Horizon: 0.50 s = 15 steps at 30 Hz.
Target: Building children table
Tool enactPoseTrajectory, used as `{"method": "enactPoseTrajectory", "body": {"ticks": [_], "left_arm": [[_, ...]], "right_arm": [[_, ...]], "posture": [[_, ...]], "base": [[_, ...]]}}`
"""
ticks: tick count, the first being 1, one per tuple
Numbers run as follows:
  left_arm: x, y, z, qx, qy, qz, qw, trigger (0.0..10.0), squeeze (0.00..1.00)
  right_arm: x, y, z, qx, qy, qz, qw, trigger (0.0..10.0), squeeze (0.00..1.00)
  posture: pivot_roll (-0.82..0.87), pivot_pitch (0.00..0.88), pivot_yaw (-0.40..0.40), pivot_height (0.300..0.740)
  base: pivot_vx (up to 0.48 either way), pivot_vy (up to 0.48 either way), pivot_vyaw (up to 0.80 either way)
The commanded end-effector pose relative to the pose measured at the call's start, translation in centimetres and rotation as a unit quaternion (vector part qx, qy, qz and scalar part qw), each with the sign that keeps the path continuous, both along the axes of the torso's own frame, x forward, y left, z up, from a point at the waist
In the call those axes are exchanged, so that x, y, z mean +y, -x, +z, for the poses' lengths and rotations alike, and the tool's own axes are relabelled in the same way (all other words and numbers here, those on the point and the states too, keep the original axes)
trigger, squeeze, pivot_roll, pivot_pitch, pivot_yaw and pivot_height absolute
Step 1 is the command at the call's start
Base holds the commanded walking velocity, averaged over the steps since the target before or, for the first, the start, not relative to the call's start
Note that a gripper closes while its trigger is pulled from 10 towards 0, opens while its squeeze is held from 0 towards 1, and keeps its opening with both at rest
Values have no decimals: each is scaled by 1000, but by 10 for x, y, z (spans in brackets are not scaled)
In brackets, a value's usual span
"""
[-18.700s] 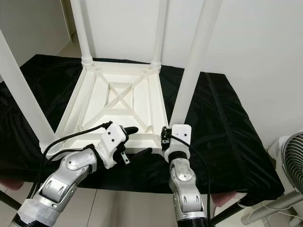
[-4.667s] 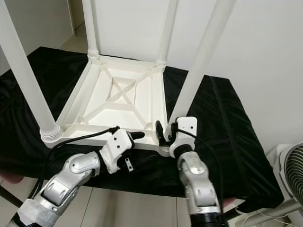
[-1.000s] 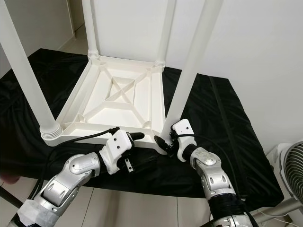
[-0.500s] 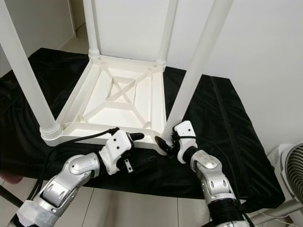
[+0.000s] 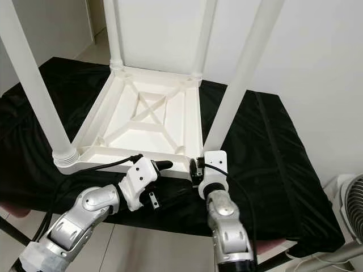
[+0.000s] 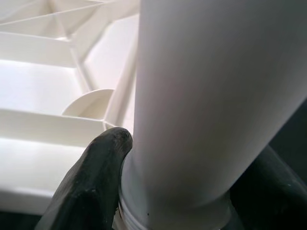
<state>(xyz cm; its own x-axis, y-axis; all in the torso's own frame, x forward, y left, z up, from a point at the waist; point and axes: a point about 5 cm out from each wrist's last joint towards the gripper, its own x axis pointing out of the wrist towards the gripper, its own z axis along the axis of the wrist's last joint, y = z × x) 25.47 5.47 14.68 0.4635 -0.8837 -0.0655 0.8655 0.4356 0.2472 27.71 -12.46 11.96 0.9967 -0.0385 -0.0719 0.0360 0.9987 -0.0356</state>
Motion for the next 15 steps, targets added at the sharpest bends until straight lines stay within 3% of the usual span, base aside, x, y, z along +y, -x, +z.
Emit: {"method": "enactPoseTrajectory", "body": {"ticks": [1, 4, 10, 11, 15], "left_arm": [[-4, 4, -1, 6, -7, -26, 1000, 10000, 0], [-4, 3, 0, 6, -7, -27, 1000, 10000, 0], [-3, 4, 0, 6, -9, -29, 1000, 10000, 0], [-2, 4, 0, 6, -9, -28, 1000, 10000, 0], [-2, 4, -1, 6, -9, -24, 1000, 10000, 0]], "right_arm": [[-12, 4, 0, 1, 13, -55, 998, 10000, 0], [-1, 5, 3, -5, 3, -38, 999, 10000, 0], [-1, 7, 4, -4, -1, -30, 1000, 10000, 0], [0, 8, 5, -6, -2, -30, 1000, 10000, 1000], [0, 7, 12, -16, -10, -34, 999, 10000, 1000]], "posture": [[-71, 0, -85, 740], [-74, 0, -81, 740], [-67, 0, -87, 740], [-65, 0, -88, 740], [-60, 0, -90, 740]], "base": [[0, 0, 0], [0, 0, 0], [0, 0, 0], [0, 0, 0], [0, 0, 0]]}}
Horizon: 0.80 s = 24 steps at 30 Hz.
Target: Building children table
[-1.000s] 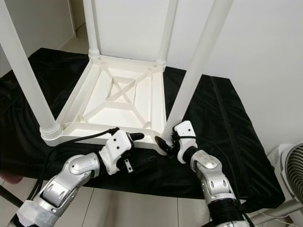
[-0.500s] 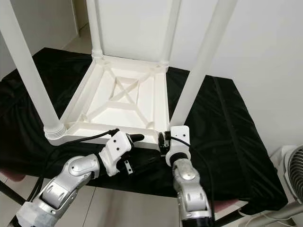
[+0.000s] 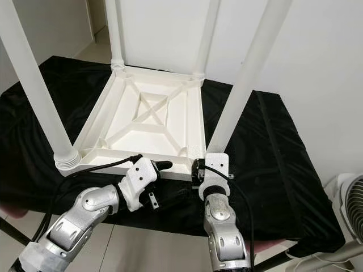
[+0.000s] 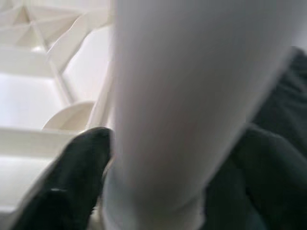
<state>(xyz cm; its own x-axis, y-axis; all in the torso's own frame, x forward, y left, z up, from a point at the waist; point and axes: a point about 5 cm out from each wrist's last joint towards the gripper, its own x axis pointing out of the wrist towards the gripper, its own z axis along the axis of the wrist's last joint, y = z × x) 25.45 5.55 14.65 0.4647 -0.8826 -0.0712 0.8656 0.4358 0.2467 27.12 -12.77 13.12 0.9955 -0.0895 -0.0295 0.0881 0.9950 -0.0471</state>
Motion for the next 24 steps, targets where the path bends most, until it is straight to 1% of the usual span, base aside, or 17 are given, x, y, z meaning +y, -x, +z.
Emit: {"method": "enactPoseTrajectory", "body": {"ticks": [1, 2, 3, 5, 6, 7, 8, 10, 11, 12, 13, 14, 15, 16, 17, 18, 24], "left_arm": [[-3, 5, -1, 5, -6, -24, 1000, 10000, 0], [-2, 5, -1, 6, -6, -24, 1000, 10000, 0], [-2, 5, -1, 6, -6, -24, 1000, 10000, 0], [-3, 5, -1, 6, -6, -24, 1000, 10000, 0], [-3, 4, 0, 5, -7, -24, 1000, 10000, 0], [-3, 4, 0, 5, -7, -24, 1000, 10000, 0], [-3, 4, 0, 4, -7, -23, 1000, 10000, 0], [-4, 3, 0, 3, -6, -25, 1000, 10000, 0], [-4, 3, 0, 3, -6, -25, 1000, 10000, 0], [-4, 3, 0, 2, -6, -25, 1000, 10000, 0], [-4, 3, 0, 2, -6, -25, 1000, 10000, 0], [-5, 3, 0, 1, -6, -27, 1000, 10000, 0], [-5, 3, 0, 1, -6, -27, 1000, 10000, 0], [-6, 1, 1, -1, -6, -28, 1000, 10000, 0], [-6, 1, 1, -1, -6, -28, 1000, 10000, 0], [-6, 0, 2, -4, -7, -29, 1000, 10000, 0], [-7, -1, 2, -6, -7, -32, 999, 10000, 0]], "right_arm": [[0, 0, 3, -4, -20, -3, 1000, 10000, 1000], [-4, -2, 5, -8, -17, 19, 1000, 10000, 1000], [-4, -2, 5, -8, -17, 19, 1000, 10000, 1000], [-9, -4, 6, -11, -15, 51, 999, 10000, 1000], [-13, -6, 5, -4, -5, 82, 997, 10000, 0], [-13, -6, 5, -4, -5, 82, 997, 10000, 0], [-18, -8, 3, 3, 3, 109, 994, 10000, 0], [-23, -12, 2, 13, 16, 190, 982, 10000, 0], [-23, -12, 2, 13, 16, 190, 982, 10000, 0], [-24, -13, 3, 14, 17, 212, 977, 10000, 0], [-24, -13, 3, 14, 17, 212, 977, 10000, 0], [-27, -15, 5, 10, 31, 245, 969, 10000, 0], [-27, -15, 5, 10, 31, 245, 969, 10000, 0], [-32, -19, 10, 8, 39, 292, 955, 10000, 0], [-32, -19, 10, 8, 39, 292, 955, 10000, 0], [-36, -25, 12, 11, 60, 322, 945, 10000, 0], [-39, -34, 9, 19, 72, 338, 938, 10000, 0]], "posture": [[-59, 0, -89, 740], [-59, 0, -90, 740], [-59, 0, -90, 740], [-59, 0, -92, 740], [-61, 0, -94, 740], [-61, 0, -94, 740], [-61, 0, -95, 740], [-65, 0, -95, 740], [-65, 0, -95, 740], [-65, 0, -95, 740], [-65, 0, -95, 740], [-62, 0, -94, 740], [-62, 0, -94, 740], [-62, 0, -94, 740], [-62, 0, -94, 740], [-64, 0, -90, 740], [-65, 0, -87, 740]], "base": [[0, 0, 0], [0, 0, 0], [0, 0, 0], [0, 0, 0], [0, 0, 0], [0, 0, 0], [0, 0, 0], [0, 0, 0], [0, 0, 0], [0, 0, 0], [0, 0, 0], [0, 0, 0], [0, 0, 0], [0, 0, 0], [0, 0, 0], [0, 0, 0], [0, 0, 0]]}}
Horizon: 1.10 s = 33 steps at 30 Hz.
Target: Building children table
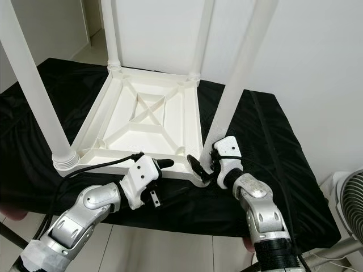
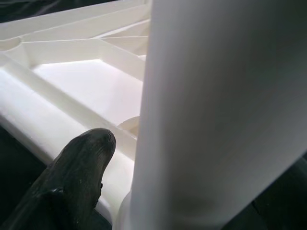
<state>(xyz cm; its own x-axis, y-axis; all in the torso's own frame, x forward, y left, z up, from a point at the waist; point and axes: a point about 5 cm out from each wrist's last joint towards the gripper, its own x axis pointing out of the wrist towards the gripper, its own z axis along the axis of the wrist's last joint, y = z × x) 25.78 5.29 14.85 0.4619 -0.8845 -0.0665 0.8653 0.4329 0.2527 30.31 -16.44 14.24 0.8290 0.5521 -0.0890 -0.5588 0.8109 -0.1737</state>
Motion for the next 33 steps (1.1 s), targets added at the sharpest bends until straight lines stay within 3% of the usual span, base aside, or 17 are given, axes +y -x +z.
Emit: {"method": "enactPoseTrajectory", "body": {"ticks": [1, 2, 4, 5, 7, 8, 18, 19, 24, 25, 29, 32, 33], "left_arm": [[-6, 2, 1, -3, -8, -32, 999, 10000, 0], [-6, 2, 1, -4, -8, -34, 999, 10000, 0], [-7, 2, 1, -4, -8, -36, 999, 10000, 0], [-7, 2, 1, -5, -8, -37, 999, 10000, 0], [-7, 2, 1, -5, -8, -37, 999, 10000, 0], [-7, 2, 1, -5, -8, -38, 999, 10000, 0], [-8, 3, 0, -4, -9, -43, 999, 10000, 0], [-9, 4, 0, -3, -9, -43, 999, 10000, 0], [-9, 4, 0, -2, -8, -45, 999, 10000, 0], [-10, 4, -1, -1, -8, -46, 999, 10000, 0], [-11, 5, -3, 2, -8, -46, 999, 10000, 0], [-11, 6, -5, 6, -8, -44, 999, 10000, 0], [-11, 6, -5, 6, -8, -44, 999, 10000, 0]], "right_arm": [[-3, -7, -6, 10, 15, 6, 1000, 8627, 0], [-3, -10, -10, 13, 26, 12, 1000, 4824, 0], [-3, -12, -13, 21, 29, 19, 999, 4235, 0], [-2, -12, -16, 28, 31, 24, 999, 2745, 0], [-1, -12, -18, 33, 31, 27, 999, 2745, 0], [0, -11, -20, 38, 29, 34, 998, 0, 0], [1, -6, -35, 60, 15, 54, 997, 0, 0], [2, -6, -35, 57, 11, 41, 997, 10000, 0], [0, -12, -33, 46, 7, -31, 998, 10000, 0], [2, -14, -30, 46, -6, -72, 996, 10000, 0], [7, -14, -26, 54, -41, -107, 992, 10000, 0], [10, -12, -23, 53, -84, -209, 973, 10000, 0], [10, -12, -23, 53, -84, -209, 973, 10000, 0]], "posture": [[-65, 0, -87, 740], [-65, 0, -87, 740], [-65, 0, -87, 740], [-64, 0, -87, 740], [-64, 0, -87, 740], [-64, 0, -87, 740], [-65, 0, -87, 740], [-67, 0, -86, 740], [-75, 0, -86, 740], [-75, 0, -86, 740], [-78, 0, -92, 740], [-78, 0, -98, 740], [-78, 0, -98, 740]], "base": [[0, 0, 0], [0, 0, 0], [0, 0, 0], [0, 0, 0], [0, 0, 0], [0, 0, 0], [0, 0, 0], [0, 0, 0], [0, 0, 0], [0, 0, 0], [0, 0, 0], [0, 0, 0], [0, 0, 0]]}}
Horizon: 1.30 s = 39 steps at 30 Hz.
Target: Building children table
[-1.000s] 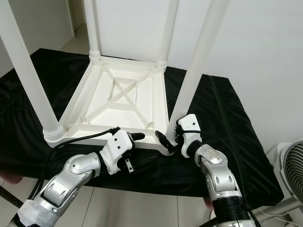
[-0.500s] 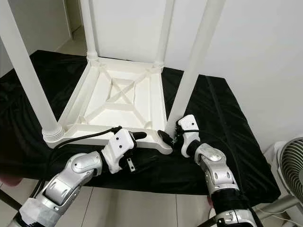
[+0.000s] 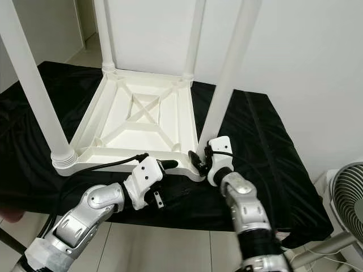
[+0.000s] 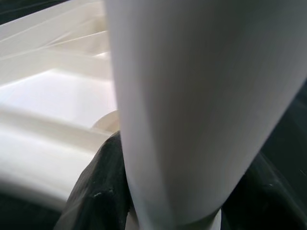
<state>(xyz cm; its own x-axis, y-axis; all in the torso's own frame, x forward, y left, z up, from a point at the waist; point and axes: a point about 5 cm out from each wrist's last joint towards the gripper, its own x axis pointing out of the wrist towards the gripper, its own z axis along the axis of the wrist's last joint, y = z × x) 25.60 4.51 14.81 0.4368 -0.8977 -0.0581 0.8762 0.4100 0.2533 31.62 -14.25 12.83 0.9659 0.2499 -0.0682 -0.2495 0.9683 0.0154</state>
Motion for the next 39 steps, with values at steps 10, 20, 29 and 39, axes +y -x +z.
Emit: {"method": "enactPoseTrajectory", "body": {"ticks": [10, 20, 29, 39], "left_arm": [[-3, 7, -6, 12, -9, -26, 1000, 10000, 0], [-1, 7, -5, 12, -8, -23, 1000, 10000, 0], [-1, 7, -5, 11, -8, -21, 1000, 10000, 0], [1, 3, -2, 7, -8, -18, 1000, 10000, 0]], "right_arm": [[18, 30, -11, 20, -6, -188, 982, 10000, 0], [20, 31, -2, 8, -18, -189, 982, 10000, 1000], [24, 33, 3, -16, -51, -114, 992, 10000, 0], [-2, 27, 10, -36, 13, 60, 997, 10000, 0]], "posture": [[-68, 0, -113, 740], [-69, 0, -111, 740], [-78, 0, -105, 740], [-84, 0, -93, 740]], "base": [[0, 0, 0], [0, 0, 0], [0, 0, 0], [0, 0, 0]]}}
